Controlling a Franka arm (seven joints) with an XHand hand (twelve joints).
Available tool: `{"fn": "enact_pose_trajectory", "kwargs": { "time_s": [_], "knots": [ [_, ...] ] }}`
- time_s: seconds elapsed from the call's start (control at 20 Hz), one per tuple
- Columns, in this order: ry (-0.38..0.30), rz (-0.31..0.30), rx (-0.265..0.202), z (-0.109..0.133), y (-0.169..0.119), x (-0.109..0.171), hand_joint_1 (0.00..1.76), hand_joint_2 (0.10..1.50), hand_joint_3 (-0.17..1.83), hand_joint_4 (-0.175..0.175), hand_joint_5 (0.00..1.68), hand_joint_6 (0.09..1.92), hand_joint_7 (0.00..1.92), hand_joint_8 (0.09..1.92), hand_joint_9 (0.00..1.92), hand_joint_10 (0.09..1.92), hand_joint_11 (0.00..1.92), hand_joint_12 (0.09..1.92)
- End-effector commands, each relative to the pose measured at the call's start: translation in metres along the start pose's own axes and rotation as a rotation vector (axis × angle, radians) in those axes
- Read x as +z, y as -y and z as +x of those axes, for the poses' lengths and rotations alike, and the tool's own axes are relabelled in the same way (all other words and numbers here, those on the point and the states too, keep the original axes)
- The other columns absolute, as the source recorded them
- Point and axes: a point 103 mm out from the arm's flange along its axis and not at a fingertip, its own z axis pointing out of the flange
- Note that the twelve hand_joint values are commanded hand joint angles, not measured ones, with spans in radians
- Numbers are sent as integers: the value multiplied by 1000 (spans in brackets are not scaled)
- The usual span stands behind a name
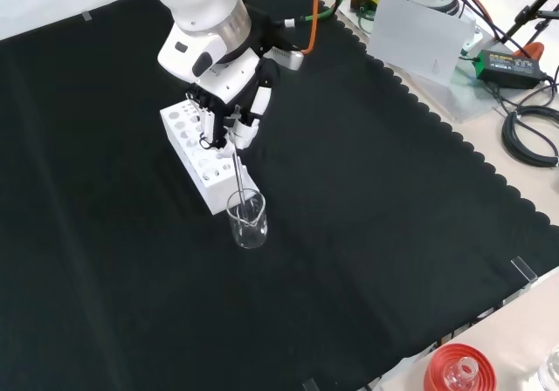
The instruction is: Put the glass rod back on the white test tube rack.
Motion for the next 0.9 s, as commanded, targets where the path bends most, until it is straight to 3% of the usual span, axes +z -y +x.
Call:
{"fn": "enact_pose_trajectory", "kwargs": {
  "time_s": [0.05,0.9],
  "knots": [
    [-7,-3,-3,0,1,-1,1307,1077,-77,-175,1039,671,1267,797,1771,378,1573,643],
    [-26,-28,-9,-1,10,-7,1307,1075,-73,-175,1039,672,1268,795,1770,379,1573,644]
  ]
}}
